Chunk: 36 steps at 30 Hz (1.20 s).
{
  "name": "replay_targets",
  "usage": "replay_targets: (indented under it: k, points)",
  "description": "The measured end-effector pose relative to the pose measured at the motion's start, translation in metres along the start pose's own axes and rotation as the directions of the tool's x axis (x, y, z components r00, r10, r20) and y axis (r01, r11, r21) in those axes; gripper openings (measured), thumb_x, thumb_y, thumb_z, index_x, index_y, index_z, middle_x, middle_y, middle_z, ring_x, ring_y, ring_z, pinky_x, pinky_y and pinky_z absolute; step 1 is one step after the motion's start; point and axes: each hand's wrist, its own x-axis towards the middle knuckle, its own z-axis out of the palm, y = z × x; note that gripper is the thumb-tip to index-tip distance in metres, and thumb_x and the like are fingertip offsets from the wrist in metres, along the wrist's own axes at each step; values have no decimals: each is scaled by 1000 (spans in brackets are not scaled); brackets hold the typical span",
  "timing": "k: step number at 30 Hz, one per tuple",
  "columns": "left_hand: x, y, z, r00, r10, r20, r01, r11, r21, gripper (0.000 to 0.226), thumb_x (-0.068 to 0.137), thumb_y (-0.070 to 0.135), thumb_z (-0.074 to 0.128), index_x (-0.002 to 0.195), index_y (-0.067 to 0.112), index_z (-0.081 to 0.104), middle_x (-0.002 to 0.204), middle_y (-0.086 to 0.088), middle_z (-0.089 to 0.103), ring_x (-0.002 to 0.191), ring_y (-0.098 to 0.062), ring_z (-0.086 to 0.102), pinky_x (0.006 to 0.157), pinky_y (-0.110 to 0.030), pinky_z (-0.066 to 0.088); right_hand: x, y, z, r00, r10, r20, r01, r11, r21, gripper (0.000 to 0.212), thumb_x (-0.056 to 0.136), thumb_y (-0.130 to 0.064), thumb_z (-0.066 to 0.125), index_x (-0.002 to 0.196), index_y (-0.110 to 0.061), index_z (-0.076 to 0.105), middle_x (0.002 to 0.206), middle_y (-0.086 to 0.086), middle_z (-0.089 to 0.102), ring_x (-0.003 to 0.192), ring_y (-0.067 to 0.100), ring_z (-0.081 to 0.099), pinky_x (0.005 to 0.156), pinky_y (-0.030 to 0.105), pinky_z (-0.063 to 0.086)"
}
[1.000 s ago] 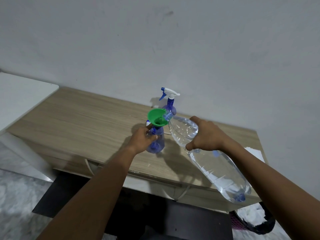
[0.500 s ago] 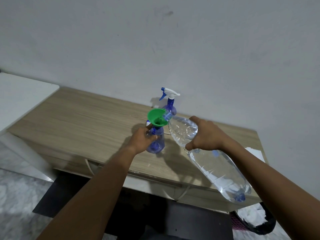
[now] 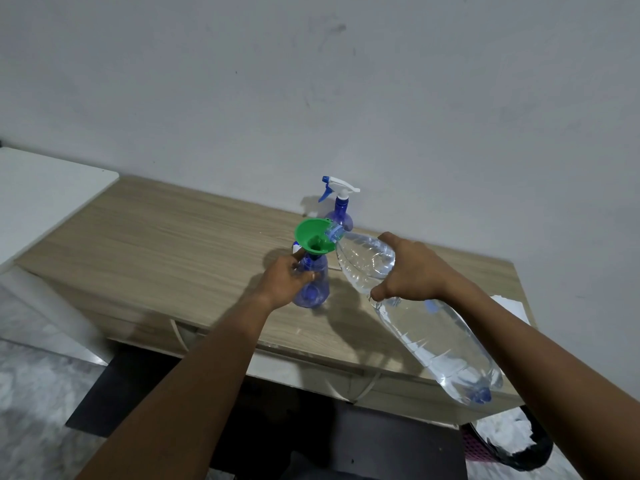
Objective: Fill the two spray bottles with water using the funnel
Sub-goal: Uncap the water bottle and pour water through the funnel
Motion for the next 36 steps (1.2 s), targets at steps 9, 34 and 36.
replay_targets:
  k: [9,34,36]
  points:
    - [-5,6,1,1000,-3,14,4,999,-51,54,69,46,78,119,25,72,110,2,78,106,-17,74,102,-52,55,0,-1,-1,1000,2,4,-2,1000,9,73,55,-40,88,117,-32,50,87,-9,62,87,24,60,73,34,50]
    - [-13,15,0,1000,12,4,-12,1000,-28,45,72,46,78,113,29,73,105,0,79,102,-20,74,98,-55,56,3,6,5,999,-13,-53,17,997,82,75,51,-41,88,117,-33,51,83,-13,63,83,24,62,72,36,53]
    - [-13,16,0,1000,8,2,-8,999,-34,47,70,45,78,114,27,74,106,0,79,103,-21,74,98,-55,56,5,8,7,995,-15,-96,28,990,137,79,47,-45,85,118,-36,51,89,-11,68,84,23,64,74,37,55]
